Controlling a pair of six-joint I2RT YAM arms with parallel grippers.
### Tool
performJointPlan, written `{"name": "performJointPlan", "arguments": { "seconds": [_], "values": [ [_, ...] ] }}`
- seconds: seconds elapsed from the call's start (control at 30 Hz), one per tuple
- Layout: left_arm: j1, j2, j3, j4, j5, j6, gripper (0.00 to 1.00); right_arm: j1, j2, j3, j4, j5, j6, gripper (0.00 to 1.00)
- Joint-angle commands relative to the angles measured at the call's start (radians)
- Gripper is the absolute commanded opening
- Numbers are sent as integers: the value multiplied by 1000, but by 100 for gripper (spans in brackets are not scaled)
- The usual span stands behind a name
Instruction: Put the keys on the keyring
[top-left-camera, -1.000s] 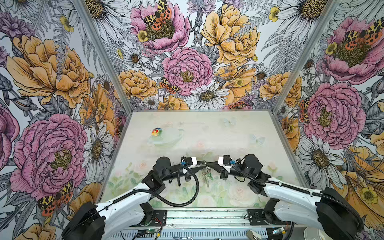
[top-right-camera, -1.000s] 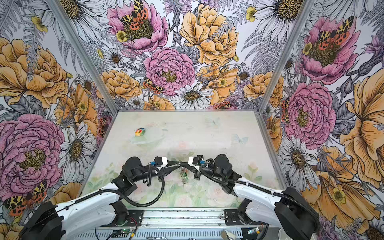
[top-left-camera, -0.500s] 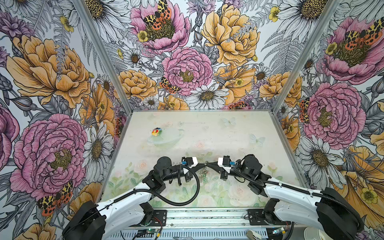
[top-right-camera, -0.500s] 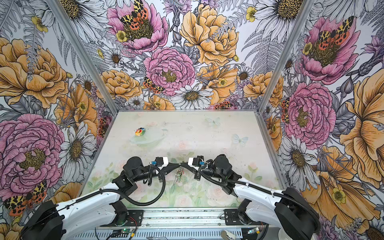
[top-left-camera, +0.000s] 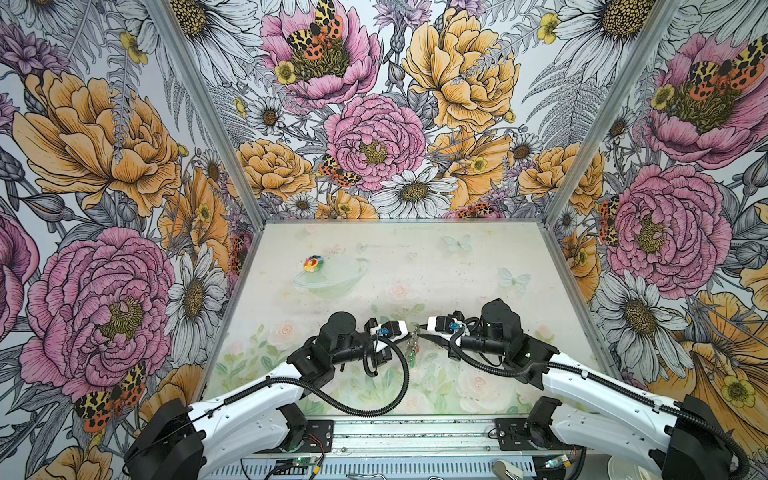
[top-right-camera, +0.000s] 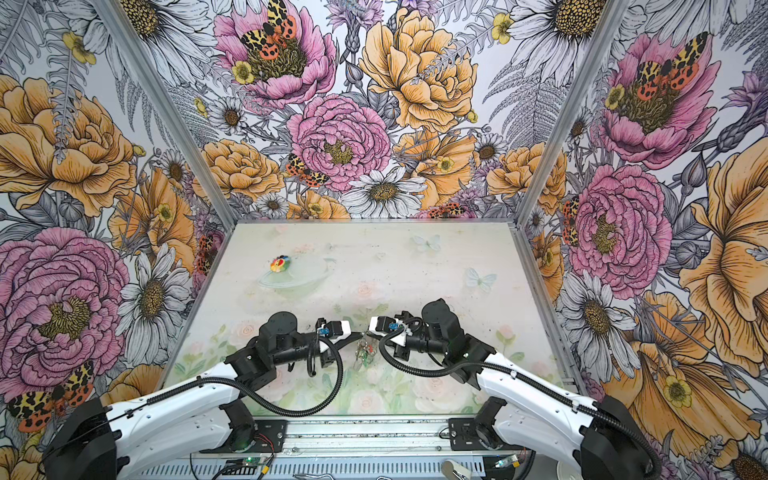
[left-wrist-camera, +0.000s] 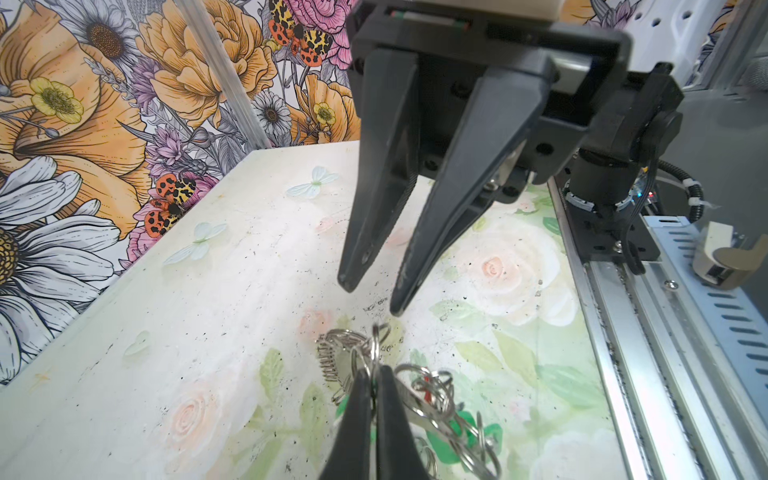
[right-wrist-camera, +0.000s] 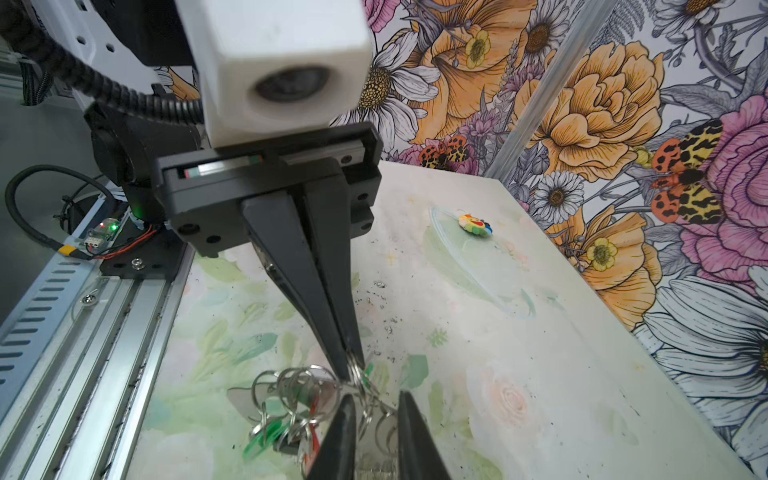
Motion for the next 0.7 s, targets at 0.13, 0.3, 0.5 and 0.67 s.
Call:
{"name": "performJointPlan", "arguments": {
  "seconds": [0.13,0.3,0.5,0.67],
  "values": [
    [-8,1,36,-2,11,20,0,13,15,42,-36,-15,-34,20],
    [-9,9,40,-1,28,19,0,43,38,54,-54,-16,-55,19],
    [-11,17,44,-1,49,16,0,50,50,54,-42,-14,-62,17],
    [-10,25,49,-1,63,15,0,53,66,60,-46,-9,-72,16]
  ]
}}
